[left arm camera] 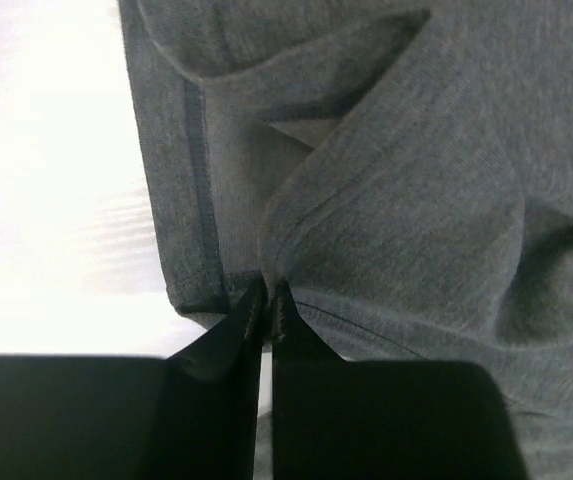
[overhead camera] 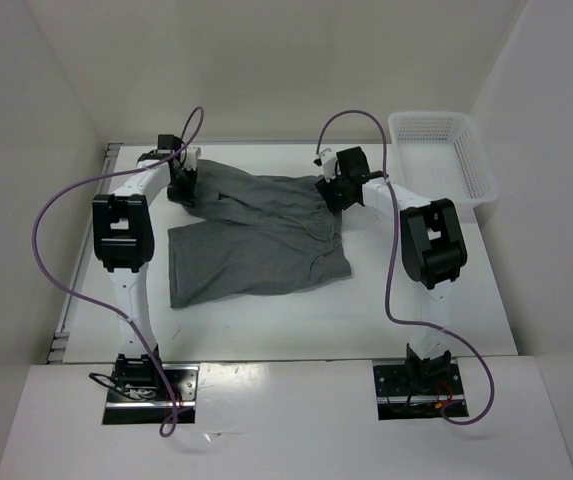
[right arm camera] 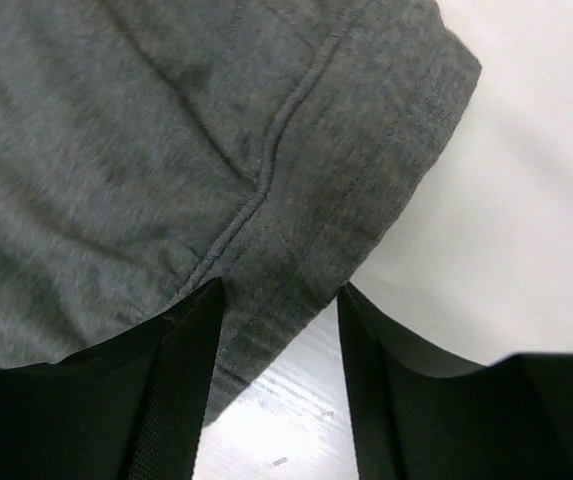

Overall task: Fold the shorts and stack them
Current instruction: Flatten the shorts out

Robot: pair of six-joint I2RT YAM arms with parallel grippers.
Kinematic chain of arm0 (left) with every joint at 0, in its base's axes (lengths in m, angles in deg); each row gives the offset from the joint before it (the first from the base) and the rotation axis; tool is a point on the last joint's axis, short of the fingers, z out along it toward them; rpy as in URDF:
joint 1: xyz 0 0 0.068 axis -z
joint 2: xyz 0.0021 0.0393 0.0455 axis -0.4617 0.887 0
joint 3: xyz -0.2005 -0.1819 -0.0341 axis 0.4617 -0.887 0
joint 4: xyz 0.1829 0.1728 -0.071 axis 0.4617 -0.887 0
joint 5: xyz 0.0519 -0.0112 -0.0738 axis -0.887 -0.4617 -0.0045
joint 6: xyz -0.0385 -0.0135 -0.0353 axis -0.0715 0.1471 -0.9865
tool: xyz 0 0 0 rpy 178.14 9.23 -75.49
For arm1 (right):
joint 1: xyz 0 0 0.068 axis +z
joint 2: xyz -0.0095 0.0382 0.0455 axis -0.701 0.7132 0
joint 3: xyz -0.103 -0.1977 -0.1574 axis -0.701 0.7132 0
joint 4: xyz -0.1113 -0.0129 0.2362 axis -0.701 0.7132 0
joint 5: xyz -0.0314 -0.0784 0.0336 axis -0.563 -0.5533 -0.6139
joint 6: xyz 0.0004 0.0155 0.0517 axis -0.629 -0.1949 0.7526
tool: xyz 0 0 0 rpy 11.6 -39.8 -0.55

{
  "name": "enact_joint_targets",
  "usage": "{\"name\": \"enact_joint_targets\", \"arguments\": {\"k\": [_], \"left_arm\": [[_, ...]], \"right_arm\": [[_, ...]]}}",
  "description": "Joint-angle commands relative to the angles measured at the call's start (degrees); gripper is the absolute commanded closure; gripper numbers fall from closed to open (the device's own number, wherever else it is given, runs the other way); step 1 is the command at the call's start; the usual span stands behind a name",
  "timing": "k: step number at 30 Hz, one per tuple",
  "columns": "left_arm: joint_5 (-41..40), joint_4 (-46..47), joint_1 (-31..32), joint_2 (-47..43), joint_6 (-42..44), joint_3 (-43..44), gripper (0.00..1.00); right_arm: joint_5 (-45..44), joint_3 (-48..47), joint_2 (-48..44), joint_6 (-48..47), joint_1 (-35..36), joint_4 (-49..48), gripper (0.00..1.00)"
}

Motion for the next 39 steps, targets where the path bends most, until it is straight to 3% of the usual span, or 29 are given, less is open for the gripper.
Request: {"name": "enact_joint_targets", "arguments": {"k": [1, 4, 5, 7, 13, 20, 22, 23, 24, 25, 27, 28, 30, 33, 39], "left_arm": [[-0.31, 1.14, 0.25, -5.22, 0.14, -2.14, 1.0], [-0.84, -0.08, -0.28, -9.78, 0.14, -4.5, 1.0], [-1.45, -0.09, -0.28, -10.93, 0.14, -5.39, 1.0], [-1.45, -0.61, -1.15, -14.96, 0.14, -9.42, 1.0], [-3.3, -1.14, -3.71, -22.35, 0.14, -22.17, 1.0], [-4.53, 1.76, -4.23, -24.65, 0.14, -33.78, 0.99], [-3.84, 0.45, -4.23, -24.65, 0.14, -33.79, 0.93], [-2.26, -0.08, -4.23, -25.18, 0.14, -33.79, 0.9], [-1.38, -1.48, -4.23, -25.18, 0.14, -33.79, 0.85], [-0.32, -2.54, -4.23, -26.05, 0.14, -32.66, 0.7], [3.1, -7.0, -4.23, -27.03, 0.14, -28.55, 0.59], [4.59, -8.16, -4.23, -27.9, 0.14, -26.69, 0.51], [8.64, -10.53, -5.72, -27.12, 0.14, -20.21, 0.43], [11.03, -10.55, -5.73, -23.0, 0.14, -16.4, 0.39], [7.52, -8.26, -5.73, -15.52, 0.14, -15.86, 0.39]], "right_arm": [[-2.27, -3.73, 3.13, 2.88, -0.21, -3.78, 0.46], [-3.32, -5.4, 4.89, 4.46, -0.21, -4.31, 0.71], [-3.94, -5.41, 4.89, 4.47, -0.21, -4.31, 0.86], [-6.56, -5.93, 5.42, 5.17, -0.21, -5.45, 0.99], [-7.81, -4.26, 5.42, 5.17, -0.21, -5.98, 1.0], [-7.81, -4.26, 5.42, 5.17, -0.21, -5.98, 1.0], [-6.15, -4.79, 4.9, 4.38, -0.21, -5.28, 1.0], [-5.27, -4.79, 4.37, 3.86, -0.21, -5.28, 0.96], [-4.48, -4.79, 4.37, 3.86, -0.21, -4.67, 0.85], [-3.69, -4.79, 3.67, 3.33, -0.21, -3.88, 0.8], [-0.8, -5.49, 2.97, 3.33, -0.21, -2.82, 0.67], [0.53, -6.89, 2.09, 2.72, -0.21, -1.6, 0.65], [4.64, -8.21, 1.21, 2.71, -0.21, -1.06, 0.6], [9.66, -11.73, 0.68, 4.02, -0.21, 0.96, 0.56], [10.21, -18.75, 6.2, 6.67, -0.21, 0.35, 0.5]]}}
